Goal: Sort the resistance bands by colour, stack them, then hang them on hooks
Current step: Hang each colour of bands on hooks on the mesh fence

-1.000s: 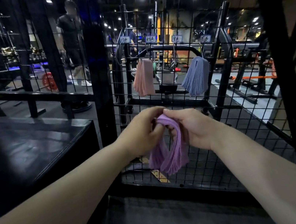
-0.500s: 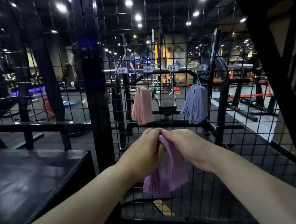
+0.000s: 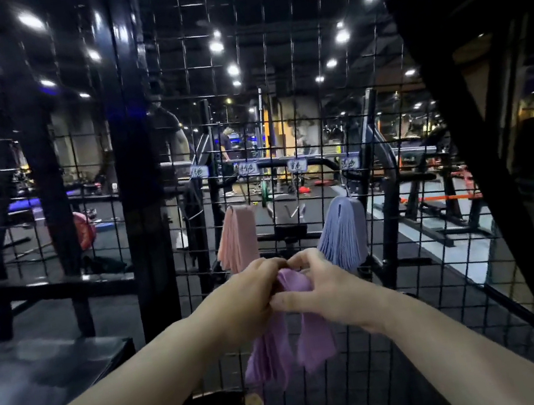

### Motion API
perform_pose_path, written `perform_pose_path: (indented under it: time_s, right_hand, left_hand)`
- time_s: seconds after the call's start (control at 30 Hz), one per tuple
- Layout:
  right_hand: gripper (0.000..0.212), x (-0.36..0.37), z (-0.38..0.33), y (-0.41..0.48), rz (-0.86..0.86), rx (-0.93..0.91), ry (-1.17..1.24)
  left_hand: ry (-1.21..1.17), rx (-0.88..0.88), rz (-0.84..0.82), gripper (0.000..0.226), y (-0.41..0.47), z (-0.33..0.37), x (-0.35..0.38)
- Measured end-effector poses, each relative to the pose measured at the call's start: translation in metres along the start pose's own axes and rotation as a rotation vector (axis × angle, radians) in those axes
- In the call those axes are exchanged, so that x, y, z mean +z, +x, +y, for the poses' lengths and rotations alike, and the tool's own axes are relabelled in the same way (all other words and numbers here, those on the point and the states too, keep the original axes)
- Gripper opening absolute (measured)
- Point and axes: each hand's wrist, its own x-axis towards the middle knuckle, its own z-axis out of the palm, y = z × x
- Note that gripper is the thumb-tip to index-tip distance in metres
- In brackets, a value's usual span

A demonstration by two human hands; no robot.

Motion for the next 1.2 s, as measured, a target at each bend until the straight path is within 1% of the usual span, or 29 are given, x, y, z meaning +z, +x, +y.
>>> perform_pose_path:
  time_s: [0.07,0.17,0.23,0.27,0.3,0.37,0.43,0.47,0.53,0.6,0.63,0.7,0.77,0.83,0.9,0.97,1.03,1.13,1.2]
  right_hand:
    - [0.078,-0.006,0.002,0.012,0.012,-0.025,0.021]
    - [0.056,-0.016,0.000,0.027,0.070,-0.060,0.082]
    - [0.043,-0.020,-0.003,0.036,0.099,-0.102,0.085]
    - [0.038,-0.022,-0.002,0.042,0.106,-0.122,0.088]
    - [0.036,-0.023,-0.002,0.046,0.107,-0.137,0.105]
    - [0.039,-0.025,-0.003,0.054,0.099,-0.155,0.182]
    - [0.039,-0.030,-0.004,0.060,0.072,-0.174,0.271]
    - [0.035,-0.033,-0.005,0.062,0.055,-0.186,0.281]
    - [0.025,-0.043,-0.006,0.064,0.027,-0.196,0.241]
    - [0.023,-0.053,-0.005,0.066,0.015,-0.183,0.191]
    - [0.025,-0.057,-0.004,0.068,0.009,-0.176,0.166]
    - [0.031,-0.064,-0.002,0.070,-0.013,-0.159,0.129]
    - [0.040,-0.068,0.000,0.072,-0.022,-0.141,0.083]
    - [0.048,-0.071,0.000,0.076,0.009,-0.136,-0.029]
    - [0.046,-0.072,0.001,0.081,0.043,-0.137,-0.109]
    - [0.033,-0.069,0.002,0.088,0.108,-0.149,-0.165]
    - [0.023,-0.066,0.003,0.094,0.202,-0.176,-0.223]
    - [0.018,-0.061,0.004,0.100,0.267,-0.208,-0.265]
    - [0.016,-0.061,0.003,0.102,0.271,-0.219,-0.335]
  left_hand:
    - [0.007,0.017,-0.003,0.061,0.010,-0.009,0.000]
    - [0.003,0.067,0.020,0.053,0.022,-0.020,0.002]
    - [-0.038,0.079,0.053,0.056,0.031,-0.022,0.002]
    - [-0.098,0.082,0.087,0.059,0.035,-0.023,0.003]
    - [-0.181,0.093,0.126,0.059,0.039,-0.023,0.003]
    - [-0.330,0.124,0.203,0.051,0.049,-0.025,0.005]
    - [-0.397,0.122,0.258,0.038,0.058,-0.025,0.005]
    - [-0.406,0.117,0.273,0.036,0.063,-0.025,0.004]
    - [-0.380,0.131,0.264,0.036,0.073,-0.026,0.002]
    - [-0.348,0.154,0.197,0.025,0.082,-0.029,-0.002]
    - [-0.332,0.157,0.161,0.021,0.086,-0.031,-0.003]
    - [-0.293,0.168,0.118,0.021,0.093,-0.032,-0.007]
    - [-0.274,0.162,0.096,0.027,0.098,-0.031,-0.009]
    - [-0.257,0.144,0.057,0.033,0.103,-0.030,-0.010]
    - [-0.247,0.084,0.030,0.030,0.110,-0.032,-0.011]
    - [-0.268,0.015,0.088,0.023,0.117,-0.036,-0.010]
    - [-0.208,-0.003,0.185,0.025,0.120,-0.041,-0.010]
    - [-0.054,0.039,0.299,0.018,0.120,-0.043,-0.010]
    - [-0.013,0.004,0.334,0.018,0.121,-0.043,-0.012]
